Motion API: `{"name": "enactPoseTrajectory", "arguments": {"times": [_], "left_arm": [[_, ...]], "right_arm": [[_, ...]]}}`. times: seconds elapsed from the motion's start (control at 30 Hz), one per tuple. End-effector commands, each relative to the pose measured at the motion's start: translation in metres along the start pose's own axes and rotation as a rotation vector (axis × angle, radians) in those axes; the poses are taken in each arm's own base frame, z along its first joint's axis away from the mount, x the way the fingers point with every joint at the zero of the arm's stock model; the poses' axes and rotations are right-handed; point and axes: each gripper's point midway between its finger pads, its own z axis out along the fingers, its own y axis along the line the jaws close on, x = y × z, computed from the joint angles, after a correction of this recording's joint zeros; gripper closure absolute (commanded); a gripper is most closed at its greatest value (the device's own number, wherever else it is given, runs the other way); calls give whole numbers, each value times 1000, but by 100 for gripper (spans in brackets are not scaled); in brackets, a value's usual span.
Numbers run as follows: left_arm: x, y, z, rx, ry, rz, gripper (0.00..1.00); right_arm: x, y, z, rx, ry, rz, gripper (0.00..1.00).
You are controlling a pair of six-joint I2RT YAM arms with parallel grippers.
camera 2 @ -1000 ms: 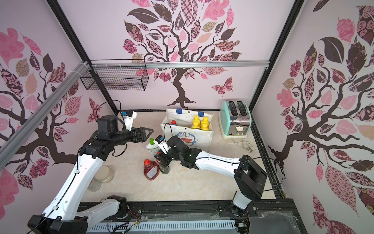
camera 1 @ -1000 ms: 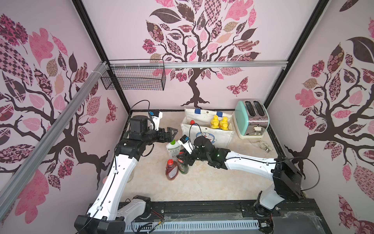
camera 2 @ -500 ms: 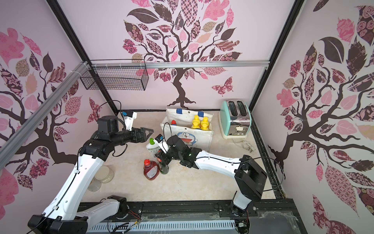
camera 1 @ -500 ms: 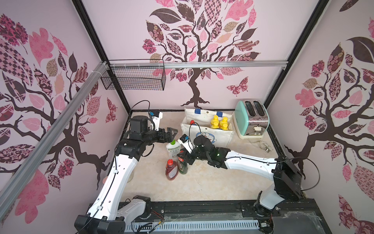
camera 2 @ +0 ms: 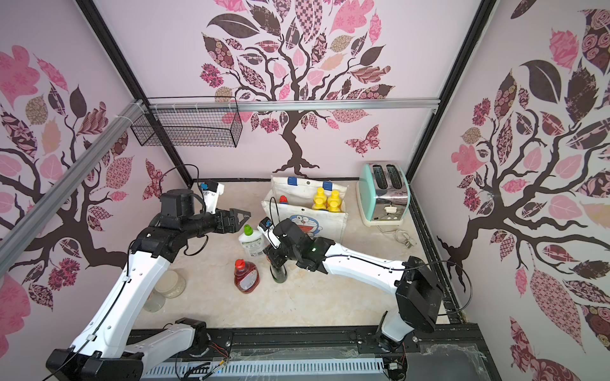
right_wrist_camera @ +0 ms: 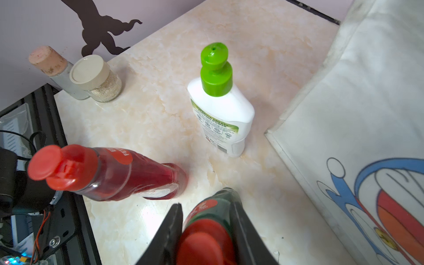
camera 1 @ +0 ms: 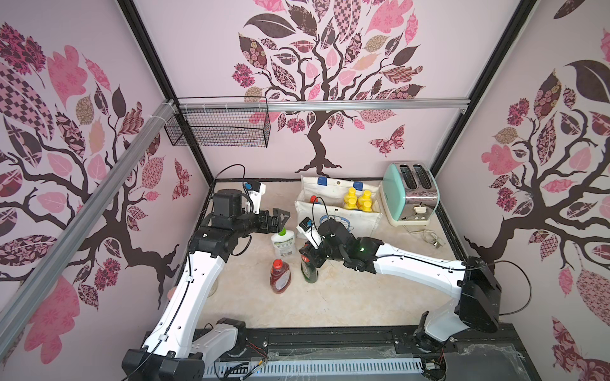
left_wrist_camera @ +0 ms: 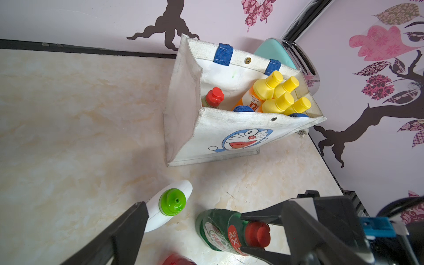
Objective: Pack dish soap into the shopping bag
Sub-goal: Pick up the bottle of dish soap at the center of the board.
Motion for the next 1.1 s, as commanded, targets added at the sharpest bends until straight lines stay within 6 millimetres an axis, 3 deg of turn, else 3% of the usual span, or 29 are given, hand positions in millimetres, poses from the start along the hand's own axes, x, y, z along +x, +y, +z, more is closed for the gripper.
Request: {"name": "enactPoseTrajectory", "arguments": {"times": [0.0,0.57,1.07], "left_arm": [[-2,-2,1,18,-7,14,3],[-5,-7,-1,35,-13,25,3],[-9,-9,0,46,-13,25,3]], "right_arm": [[-61,2,-35,20,-150,-1,100],[-110,-15,-71,134,-121,-5,100],[-200,-56,-121,213,-257,18,100]]}}
